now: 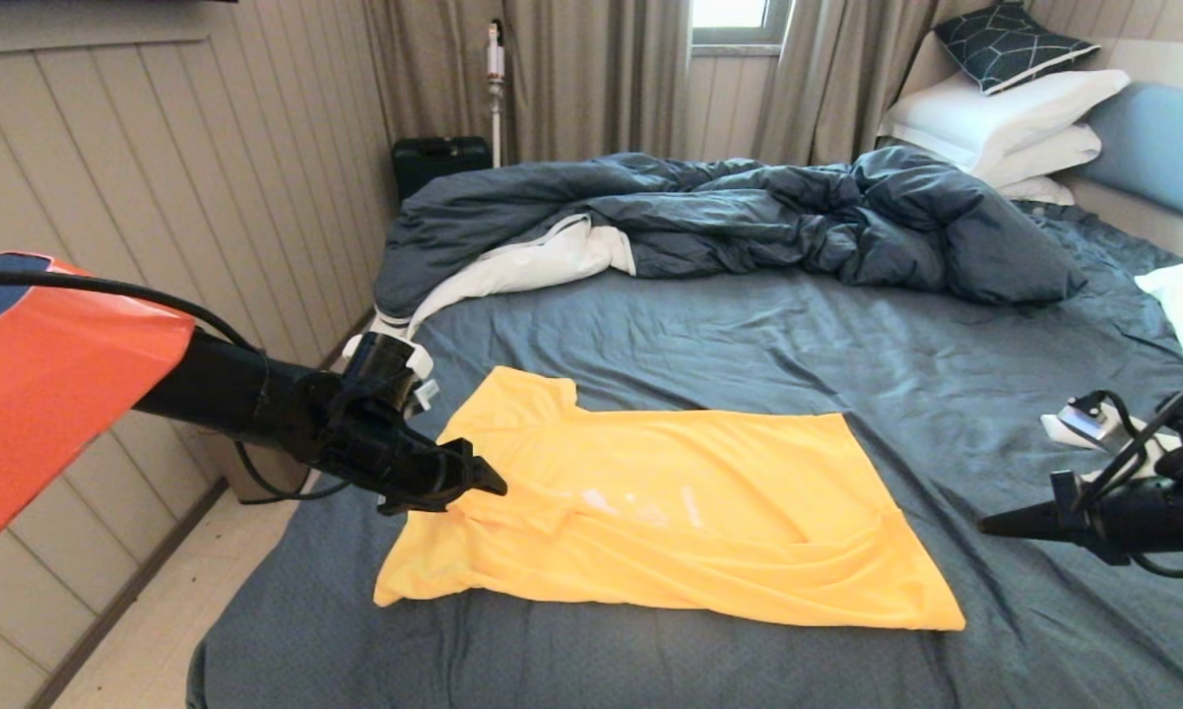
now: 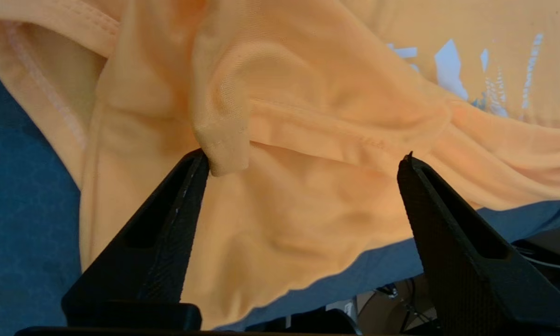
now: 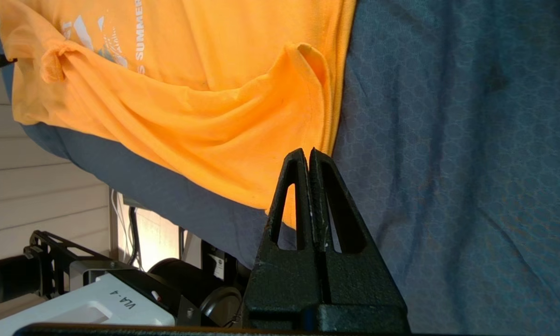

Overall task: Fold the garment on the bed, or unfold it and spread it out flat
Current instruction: Fold the yellow T-shirt

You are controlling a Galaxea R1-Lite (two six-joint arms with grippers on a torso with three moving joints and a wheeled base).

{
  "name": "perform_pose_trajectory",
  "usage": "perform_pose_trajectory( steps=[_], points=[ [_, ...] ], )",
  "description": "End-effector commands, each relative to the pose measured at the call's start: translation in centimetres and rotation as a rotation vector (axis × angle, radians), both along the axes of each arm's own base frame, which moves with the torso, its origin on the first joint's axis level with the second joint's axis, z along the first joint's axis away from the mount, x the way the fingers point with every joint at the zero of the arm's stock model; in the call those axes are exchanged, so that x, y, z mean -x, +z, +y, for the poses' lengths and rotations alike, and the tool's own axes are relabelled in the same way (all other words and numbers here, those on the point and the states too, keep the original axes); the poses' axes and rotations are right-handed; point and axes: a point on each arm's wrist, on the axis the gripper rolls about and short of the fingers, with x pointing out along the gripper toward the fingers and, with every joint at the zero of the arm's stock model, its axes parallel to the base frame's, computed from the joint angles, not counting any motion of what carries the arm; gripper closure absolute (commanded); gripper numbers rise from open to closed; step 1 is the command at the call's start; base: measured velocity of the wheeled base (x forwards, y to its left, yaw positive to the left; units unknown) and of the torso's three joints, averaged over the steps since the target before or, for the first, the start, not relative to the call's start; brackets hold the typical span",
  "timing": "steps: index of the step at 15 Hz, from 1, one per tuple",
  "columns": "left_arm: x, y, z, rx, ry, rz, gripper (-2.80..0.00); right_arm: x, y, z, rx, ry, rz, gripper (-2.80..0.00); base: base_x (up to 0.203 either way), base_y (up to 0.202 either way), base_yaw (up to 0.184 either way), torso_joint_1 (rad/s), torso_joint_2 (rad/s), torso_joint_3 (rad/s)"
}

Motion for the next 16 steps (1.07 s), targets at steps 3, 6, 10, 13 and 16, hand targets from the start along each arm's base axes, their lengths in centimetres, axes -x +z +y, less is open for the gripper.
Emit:
perform_pose_trajectory(
  steps=[3,6,10,13,16],
  points=[
    [1.7,1.7,0.4,0.013,0.001,-0.020,-2.80,0.0,-0.1,0.0,-0.005,0.004,0.002,0.00,0.000,0.000,0.000,0.000,0.00,0.000],
    [4.1,3.0,1.4,0.014,0.004,-0.026,-2.80,-0.1,-0.2,0.3,-0.009,0.013,0.009,0.00,0.000,0.000,0.000,0.000,0.00,0.000],
    [7.2,4.8,3.0,0.023,0.021,-0.062,-2.80,-0.6,0.1,0.3,-0.016,0.000,0.008,0.00,0.000,0.000,0.000,0.000,0.00,0.000],
    [9.4,6.3,4.3,0.035,0.044,-0.103,0.00,-0.5,0.5,0.1,-0.012,-0.012,-0.001,0.00,0.000,0.000,0.000,0.000,0.00,0.000],
    [10.3,7.4,6.8,0.042,0.121,-0.142,0.00,-0.9,1.2,-0.1,-0.016,-0.032,-0.012,0.00,0.000,0.000,0.000,0.000,0.00,0.000]
  ],
)
